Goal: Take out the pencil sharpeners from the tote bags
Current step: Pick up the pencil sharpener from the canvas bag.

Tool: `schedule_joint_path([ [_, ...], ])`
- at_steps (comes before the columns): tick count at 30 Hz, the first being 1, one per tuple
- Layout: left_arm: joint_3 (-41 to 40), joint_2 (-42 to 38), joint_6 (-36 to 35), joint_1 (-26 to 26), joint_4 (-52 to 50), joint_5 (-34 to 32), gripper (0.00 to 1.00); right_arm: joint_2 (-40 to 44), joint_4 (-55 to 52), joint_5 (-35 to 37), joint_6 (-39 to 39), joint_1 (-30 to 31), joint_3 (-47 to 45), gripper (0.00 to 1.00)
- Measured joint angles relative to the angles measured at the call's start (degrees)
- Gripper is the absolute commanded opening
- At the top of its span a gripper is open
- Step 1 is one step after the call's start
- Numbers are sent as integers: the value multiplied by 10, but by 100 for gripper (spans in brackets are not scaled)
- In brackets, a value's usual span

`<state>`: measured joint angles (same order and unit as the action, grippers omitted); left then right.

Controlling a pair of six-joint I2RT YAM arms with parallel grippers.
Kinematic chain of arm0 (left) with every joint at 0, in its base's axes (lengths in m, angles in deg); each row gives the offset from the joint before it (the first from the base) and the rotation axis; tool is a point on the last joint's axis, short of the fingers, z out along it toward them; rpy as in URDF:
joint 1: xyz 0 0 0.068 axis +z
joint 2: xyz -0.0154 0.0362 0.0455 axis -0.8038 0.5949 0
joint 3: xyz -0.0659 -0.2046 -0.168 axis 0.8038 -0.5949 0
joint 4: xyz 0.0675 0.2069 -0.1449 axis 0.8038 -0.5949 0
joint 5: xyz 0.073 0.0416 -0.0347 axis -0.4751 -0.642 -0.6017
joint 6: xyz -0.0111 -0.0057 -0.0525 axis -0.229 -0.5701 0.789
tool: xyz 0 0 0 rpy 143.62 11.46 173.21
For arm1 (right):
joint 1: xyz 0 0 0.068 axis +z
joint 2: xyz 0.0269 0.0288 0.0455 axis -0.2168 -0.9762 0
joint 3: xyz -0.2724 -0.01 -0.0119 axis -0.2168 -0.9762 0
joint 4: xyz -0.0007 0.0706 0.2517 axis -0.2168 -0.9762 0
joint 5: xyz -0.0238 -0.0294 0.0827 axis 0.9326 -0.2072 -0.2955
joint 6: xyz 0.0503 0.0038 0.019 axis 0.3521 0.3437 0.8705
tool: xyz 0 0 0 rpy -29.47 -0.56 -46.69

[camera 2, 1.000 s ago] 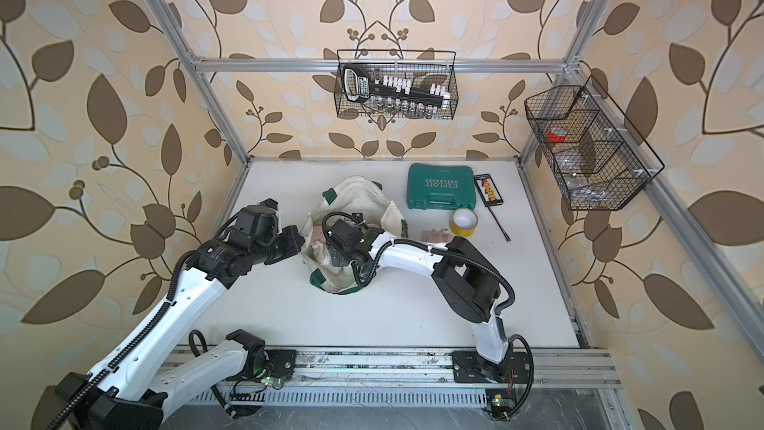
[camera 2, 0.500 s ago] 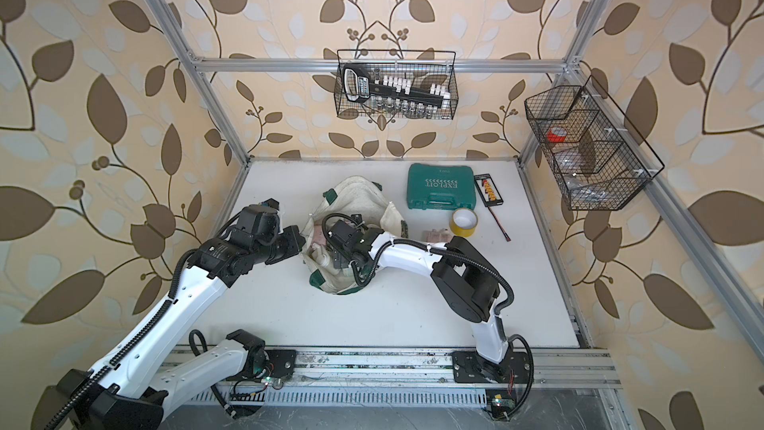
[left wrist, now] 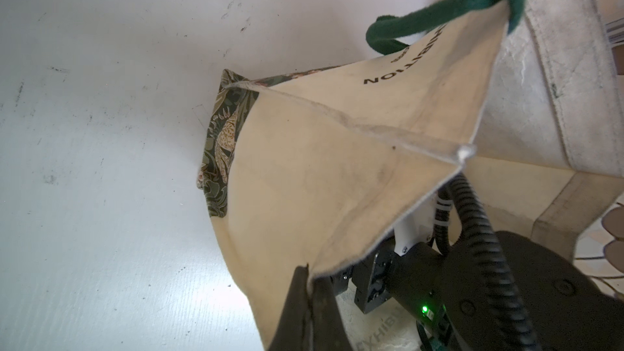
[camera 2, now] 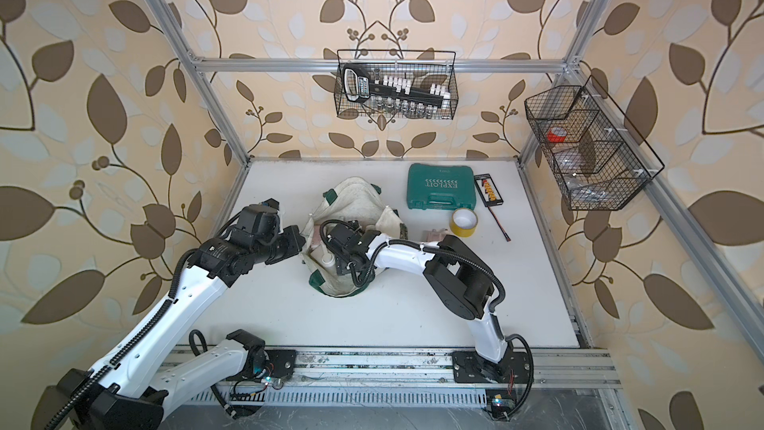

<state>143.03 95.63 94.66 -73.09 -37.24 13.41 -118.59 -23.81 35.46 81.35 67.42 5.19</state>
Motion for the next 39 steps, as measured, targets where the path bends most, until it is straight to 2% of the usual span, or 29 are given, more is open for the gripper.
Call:
schedule_joint_path([
  [8,3,4,5,-3,2,-2,0,23,-8,0,-14,0,0,73],
  [16,11,13,9,-3,7,-5,0,118,-9,2,-38,-7,8,73],
  [23,36,34,9,-3,6,-11,0,179,15,-14,-50,-46,12,72],
  [31,80,83,8,-3,5,-17,0,184,32,-45,-61,-78,19,73],
  [39,130,144,6,-3,-4,-15,0,186,32,-58,-80,-92,114,72],
])
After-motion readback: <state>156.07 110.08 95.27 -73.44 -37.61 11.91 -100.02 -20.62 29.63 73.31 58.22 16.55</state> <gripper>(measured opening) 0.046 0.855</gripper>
